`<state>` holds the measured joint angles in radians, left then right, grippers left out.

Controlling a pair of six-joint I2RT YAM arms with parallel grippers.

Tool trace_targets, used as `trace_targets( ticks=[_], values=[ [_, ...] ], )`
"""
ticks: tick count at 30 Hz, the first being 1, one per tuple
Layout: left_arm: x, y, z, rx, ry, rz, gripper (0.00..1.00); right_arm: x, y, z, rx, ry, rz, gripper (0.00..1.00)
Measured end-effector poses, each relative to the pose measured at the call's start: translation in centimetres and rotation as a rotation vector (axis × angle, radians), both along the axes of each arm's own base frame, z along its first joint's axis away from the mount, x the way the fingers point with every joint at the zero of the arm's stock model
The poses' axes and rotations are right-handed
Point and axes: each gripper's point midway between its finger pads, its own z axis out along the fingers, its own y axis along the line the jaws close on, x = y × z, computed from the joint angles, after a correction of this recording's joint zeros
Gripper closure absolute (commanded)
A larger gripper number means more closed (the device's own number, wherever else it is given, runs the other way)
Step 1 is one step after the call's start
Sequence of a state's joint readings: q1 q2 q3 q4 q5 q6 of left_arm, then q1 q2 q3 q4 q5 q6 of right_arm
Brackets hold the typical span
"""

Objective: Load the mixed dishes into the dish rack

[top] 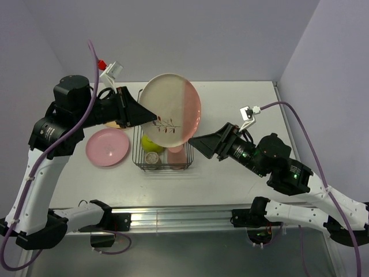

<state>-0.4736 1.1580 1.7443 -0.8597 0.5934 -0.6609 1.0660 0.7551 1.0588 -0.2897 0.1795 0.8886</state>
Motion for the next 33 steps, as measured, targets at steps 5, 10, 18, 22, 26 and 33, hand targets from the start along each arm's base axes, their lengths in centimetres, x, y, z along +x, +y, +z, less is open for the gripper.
trace_targets(
  ticks=[5, 10, 18, 22, 26, 33],
  values=[
    [-0.7, 0.3, 0.2, -0.005, -0.008, 0.0, 1.0, 0.3, 1.2, -0.5, -0.026, -0.003, 0.022, 0.07],
    [-1.2, 0.6, 0.7, -0.014, -0.02, -0.002, 1.0, 1.1, 2.4, -1.4, -0.066, 0.011, 0.021, 0.07],
    [-3.7, 0.8, 2.3, -0.087, -0.045, -0.05, 1.0, 1.9, 1.6, 0.0, -0.009, -0.043, 0.0, 0.09],
    [-5.4, 0.8, 3.0, -0.139, -0.054, -0.102, 1.0, 2.6, 1.3, 1.0, 0.045, -0.112, 0.005, 0.14],
    [-5.8, 0.7, 3.3, -0.168, -0.057, -0.122, 1.0, 2.4, 1.7, 1.7, 0.117, -0.198, 0.069, 0.21],
    [-4.7, 0.1, 2.2, -0.185, -0.026, -0.129, 1.0, 1.5, 2.9, 3.7, 0.222, -0.292, 0.206, 0.72]
  ],
)
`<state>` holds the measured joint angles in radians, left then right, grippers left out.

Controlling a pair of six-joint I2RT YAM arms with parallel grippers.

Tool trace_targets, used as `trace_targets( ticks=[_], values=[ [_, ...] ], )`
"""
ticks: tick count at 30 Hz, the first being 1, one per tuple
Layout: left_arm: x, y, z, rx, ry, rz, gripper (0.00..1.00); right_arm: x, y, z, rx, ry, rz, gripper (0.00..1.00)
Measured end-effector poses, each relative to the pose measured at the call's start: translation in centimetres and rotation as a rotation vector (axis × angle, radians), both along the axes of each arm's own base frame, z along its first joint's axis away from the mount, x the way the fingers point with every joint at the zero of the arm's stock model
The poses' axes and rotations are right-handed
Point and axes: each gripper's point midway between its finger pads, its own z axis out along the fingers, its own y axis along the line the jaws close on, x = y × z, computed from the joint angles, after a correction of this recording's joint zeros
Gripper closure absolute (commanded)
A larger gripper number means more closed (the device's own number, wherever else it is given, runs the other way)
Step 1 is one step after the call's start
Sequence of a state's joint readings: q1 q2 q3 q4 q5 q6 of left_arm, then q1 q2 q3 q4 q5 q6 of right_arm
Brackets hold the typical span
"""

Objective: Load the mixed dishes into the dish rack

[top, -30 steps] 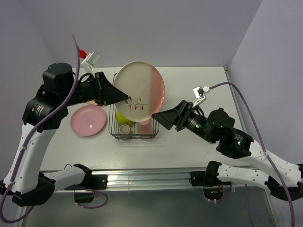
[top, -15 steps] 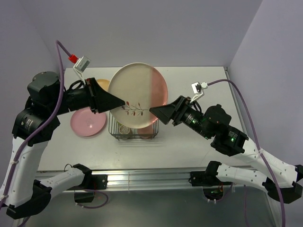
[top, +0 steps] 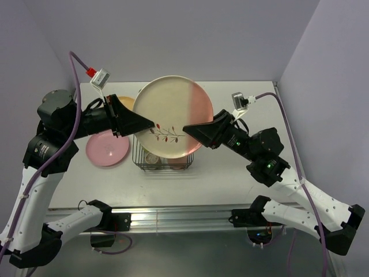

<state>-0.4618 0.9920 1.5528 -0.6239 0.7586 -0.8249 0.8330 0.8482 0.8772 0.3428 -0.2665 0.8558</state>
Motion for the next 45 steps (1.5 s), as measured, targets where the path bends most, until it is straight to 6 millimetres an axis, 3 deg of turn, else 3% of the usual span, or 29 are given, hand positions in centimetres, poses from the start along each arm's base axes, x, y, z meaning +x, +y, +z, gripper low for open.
trace_targets(
  ticks=[2, 6, 7, 8, 9, 12, 13, 15, 18, 22, 24, 28, 31, 34, 39, 42, 45],
  values=[
    [0.5, 0.0, 0.2, -0.01, -0.023, 0.005, 1.0, -0.5, 0.2, 1.2, 0.04, -0.022, 0.046, 1.0],
    [0.0, -0.1, 1.3, -0.035, -0.115, -0.023, 0.99, -1.6, 0.2, 3.0, 0.082, -0.05, 0.106, 1.0],
    [0.0, 0.0, 1.4, -0.034, -0.123, -0.021, 0.88, -1.6, 0.4, 3.1, 0.081, -0.056, 0.111, 1.0],
    [0.2, 0.1, 1.5, -0.026, -0.131, -0.005, 0.68, -1.6, 0.5, 3.2, 0.078, -0.058, 0.116, 1.0],
    [0.5, 0.2, 1.4, -0.015, -0.131, 0.014, 0.33, -1.4, 0.5, 3.1, 0.074, -0.058, 0.11, 1.0],
    [3.0, 0.5, 0.1, 0.041, -0.1, 0.13, 0.06, -0.7, 1.2, 1.9, 0.009, -0.069, 0.094, 1.0],
    [4.3, 0.8, -0.8, 0.073, -0.081, 0.189, 0.03, -0.4, 1.7, 0.9, -0.028, -0.053, 0.094, 1.0],
    [6.8, 1.6, -2.8, 0.131, -0.037, 0.31, 0.01, 0.8, 2.8, -1.8, -0.112, -0.002, 0.084, 1.0],
    [10.2, 4.0, -7.3, 0.261, 0.048, 0.525, 0.01, 2.8, 3.9, -6.1, -0.243, 0.095, 0.04, 1.0],
    [12.6, 9.5, -10.8, 0.397, 0.09, 0.849, 0.01, 5.6, 4.1, -9.5, -0.386, 0.186, -0.066, 1.0],
    [12.4, 12.6, -11.2, 0.41, 0.078, 1.008, 0.01, 7.0, 4.2, -10.3, -0.447, 0.216, -0.121, 1.0],
    [10.1, 18.1, -9.9, 0.342, 0.021, 1.252, 0.01, 10.6, 5.2, -9.8, -0.542, 0.231, -0.243, 1.0],
    [8.4, 20.4, -8.5, 0.266, -0.02, 1.345, 0.01, 13.3, 6.3, -8.8, -0.601, 0.219, -0.336, 1.0],
    [8.4, 21.0, -8.6, 0.251, -0.029, 1.386, 0.01, 15.7, 8.2, -7.4, -0.679, 0.197, -0.444, 1.0],
    [10.3, 20.0, -12.5, 0.366, 0.023, 1.363, 0.01, 18.9, 11.2, -5.9, -0.78, 0.168, -0.618, 1.0],
    [11.1, 19.4, -15.1, 0.439, 0.058, 1.342, 0.01, 20.3, 12.0, -6.4, -0.83, 0.166, -0.713, 1.0],
    [11.8, 19.0, -17.8, 0.518, 0.094, 1.327, 0.01, 20.8, 10.9, -8.7, -0.926, 0.174, -0.788, 1.0]
  ],
)
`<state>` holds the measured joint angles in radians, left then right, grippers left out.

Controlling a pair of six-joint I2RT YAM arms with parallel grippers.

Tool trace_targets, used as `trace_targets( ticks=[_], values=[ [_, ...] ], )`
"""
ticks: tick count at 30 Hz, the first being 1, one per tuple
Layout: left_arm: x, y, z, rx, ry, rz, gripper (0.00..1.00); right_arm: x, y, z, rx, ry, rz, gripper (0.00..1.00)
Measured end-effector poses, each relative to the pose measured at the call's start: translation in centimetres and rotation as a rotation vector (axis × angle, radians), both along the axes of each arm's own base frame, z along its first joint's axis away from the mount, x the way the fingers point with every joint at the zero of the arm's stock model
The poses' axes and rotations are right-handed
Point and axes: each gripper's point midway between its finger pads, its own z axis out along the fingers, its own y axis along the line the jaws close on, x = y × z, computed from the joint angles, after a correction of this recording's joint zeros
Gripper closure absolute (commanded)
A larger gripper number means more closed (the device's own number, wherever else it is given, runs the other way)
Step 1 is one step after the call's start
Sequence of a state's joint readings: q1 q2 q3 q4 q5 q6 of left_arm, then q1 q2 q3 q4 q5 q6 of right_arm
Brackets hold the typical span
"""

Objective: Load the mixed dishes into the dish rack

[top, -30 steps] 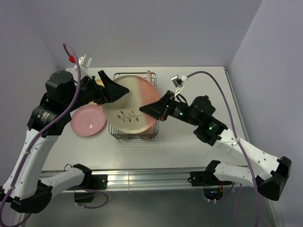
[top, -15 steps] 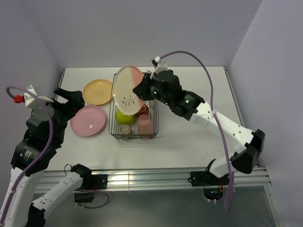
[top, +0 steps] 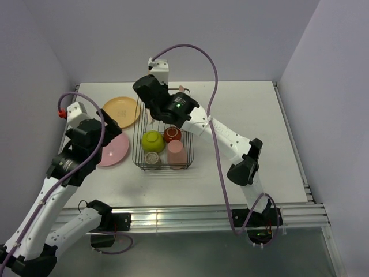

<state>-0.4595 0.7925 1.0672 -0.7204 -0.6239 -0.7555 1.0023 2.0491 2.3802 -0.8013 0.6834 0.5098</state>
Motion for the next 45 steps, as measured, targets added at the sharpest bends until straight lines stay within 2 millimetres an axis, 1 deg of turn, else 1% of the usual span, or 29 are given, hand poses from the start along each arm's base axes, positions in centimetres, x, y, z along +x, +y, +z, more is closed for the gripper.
trace_targets(
  ticks=[1, 3, 5, 7, 13, 17, 22, 27, 31, 33, 39, 45],
  values=[
    [0.2, -0.1, -0.8, 0.011, 0.021, -0.001, 0.01, 0.1, -0.8, -1.0, -0.048, 0.007, -0.031, 1.0],
    [0.4, -0.3, -1.9, 0.023, 0.05, -0.008, 0.01, 0.2, -1.9, -1.9, -0.109, 0.012, -0.066, 1.0],
    [0.4, -0.6, -3.0, 0.026, 0.072, -0.022, 0.01, 0.4, -3.0, -2.4, -0.167, 0.006, -0.105, 1.0],
    [0.4, -0.8, -3.3, 0.022, 0.076, -0.035, 0.01, 0.7, -3.6, -2.6, -0.203, -0.006, -0.137, 1.0],
    [0.2, -1.2, -2.6, -0.001, 0.043, -0.061, 0.01, 1.6, -5.0, -3.3, -0.287, -0.024, -0.198, 1.0],
    [0.2, -1.4, -2.3, -0.009, 0.033, -0.074, 0.01, 2.1, -5.4, -4.1, -0.321, -0.02, -0.216, 1.0],
    [0.2, -1.6, -2.4, -0.012, 0.035, -0.084, 0.01, 2.9, -6.6, -5.4, -0.37, 0.003, -0.244, 1.0],
    [0.2, -1.9, -2.5, -0.017, 0.04, -0.098, 0.01, 3.3, -8.0, -5.9, -0.406, 0.011, -0.284, 1.0],
    [0.4, -2.2, -2.7, -0.02, 0.044, -0.107, 0.01, 3.5, -8.8, -7.2, -0.448, 0.034, -0.294, 1.0],
    [0.5, -2.4, -2.9, -0.021, 0.05, -0.112, 0.01, 3.6, -9.1, -7.8, -0.465, 0.052, -0.281, 1.0],
    [0.7, -2.8, -3.8, -0.018, 0.079, -0.126, 0.01, 4.1, -9.5, -8.1, -0.483, 0.073, -0.261, 1.0],
    [0.8, -2.9, -3.9, -0.018, 0.084, -0.129, 0.01, 4.7, -9.3, -8.5, -0.459, 0.088, -0.234, 1.0]
  ],
)
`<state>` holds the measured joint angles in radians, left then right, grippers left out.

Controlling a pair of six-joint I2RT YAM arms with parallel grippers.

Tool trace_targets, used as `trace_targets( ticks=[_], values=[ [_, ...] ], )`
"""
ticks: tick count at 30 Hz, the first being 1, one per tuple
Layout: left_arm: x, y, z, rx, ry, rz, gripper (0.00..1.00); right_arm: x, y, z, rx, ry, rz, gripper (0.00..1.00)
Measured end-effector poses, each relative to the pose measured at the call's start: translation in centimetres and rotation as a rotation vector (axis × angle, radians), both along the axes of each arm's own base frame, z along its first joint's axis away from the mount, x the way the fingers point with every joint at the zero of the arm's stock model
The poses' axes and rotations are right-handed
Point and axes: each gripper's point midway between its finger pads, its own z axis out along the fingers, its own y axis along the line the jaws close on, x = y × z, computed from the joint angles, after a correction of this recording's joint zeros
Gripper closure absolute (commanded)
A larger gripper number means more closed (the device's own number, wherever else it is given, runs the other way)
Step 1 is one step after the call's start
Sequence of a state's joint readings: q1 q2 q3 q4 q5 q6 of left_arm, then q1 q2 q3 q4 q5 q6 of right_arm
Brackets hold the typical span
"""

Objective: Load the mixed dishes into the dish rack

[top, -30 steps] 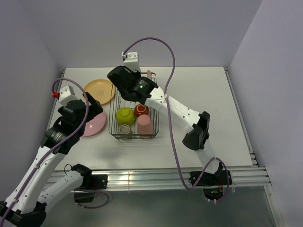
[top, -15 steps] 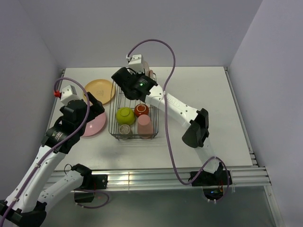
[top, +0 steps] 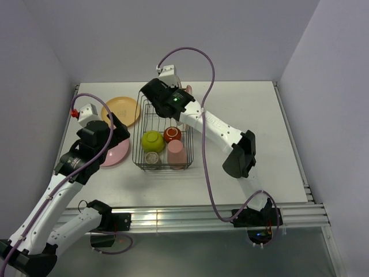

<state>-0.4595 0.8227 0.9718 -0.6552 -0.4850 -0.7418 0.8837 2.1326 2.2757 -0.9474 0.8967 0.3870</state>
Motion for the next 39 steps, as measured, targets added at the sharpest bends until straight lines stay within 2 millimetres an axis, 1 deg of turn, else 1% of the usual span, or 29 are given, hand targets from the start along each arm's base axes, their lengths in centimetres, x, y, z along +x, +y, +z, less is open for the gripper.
trace_targets(
  ticks=[9, 12, 17, 20, 22, 27, 31, 32, 33, 35, 36, 38, 39],
  values=[
    [0.1, -0.1, -0.4, 0.007, 0.013, 0.0, 0.01, 0.2, 0.7, -0.7, 0.037, 0.024, 0.026, 1.0],
    [0.2, -0.1, -0.5, 0.008, 0.017, 0.0, 0.01, 0.4, 0.9, -1.4, 0.047, 0.029, 0.027, 1.0],
    [0.2, -0.1, -0.5, 0.009, 0.017, 0.0, 0.01, 0.4, 0.9, -3.8, 0.038, 0.075, 0.032, 1.0],
    [0.3, -0.1, -0.8, 0.014, 0.027, 0.0, 0.01, 0.6, 0.9, -5.3, 0.033, 0.098, 0.031, 1.0],
    [0.4, -0.2, -1.1, 0.019, 0.037, 0.0, 0.01, 0.7, 0.7, -6.0, 0.029, 0.107, 0.026, 1.0],
    [0.8, -0.4, -1.8, 0.033, 0.066, 0.0, 0.01, 1.7, 0.3, -7.1, 0.062, 0.112, 0.016, 1.0],
    [1.3, -0.8, -1.8, 0.035, 0.081, -0.006, 0.01, 2.4, 0.0, -9.0, 0.103, 0.141, 0.01, 0.99],
    [1.5, -0.9, -1.8, 0.035, 0.085, -0.008, 0.01, 2.5, -0.2, -9.6, 0.112, 0.151, 0.008, 0.94],
    [1.7, -1.0, -1.8, 0.034, 0.091, -0.01, 0.01, 2.7, -0.2, -9.9, 0.124, 0.156, 0.008, 0.81],
    [2.2, -1.1, -1.8, 0.031, 0.103, -0.011, 0.01, 3.0, -0.4, -10.3, 0.142, 0.159, 0.005, 0.67],
    [2.6, -1.2, -1.9, 0.028, 0.112, -0.01, 0.01, 3.0, -0.4, -10.3, 0.145, 0.156, 0.004, 0.58],
    [3.2, -1.1, -2.3, 0.025, 0.134, -0.007, 0.01, 2.9, -0.4, -9.9, 0.157, 0.144, 0.009, 0.49],
    [3.6, -0.9, -2.6, 0.026, 0.147, -0.001, 0.01, 2.9, -0.4, -9.7, 0.163, 0.139, 0.013, 0.39]
  ],
)
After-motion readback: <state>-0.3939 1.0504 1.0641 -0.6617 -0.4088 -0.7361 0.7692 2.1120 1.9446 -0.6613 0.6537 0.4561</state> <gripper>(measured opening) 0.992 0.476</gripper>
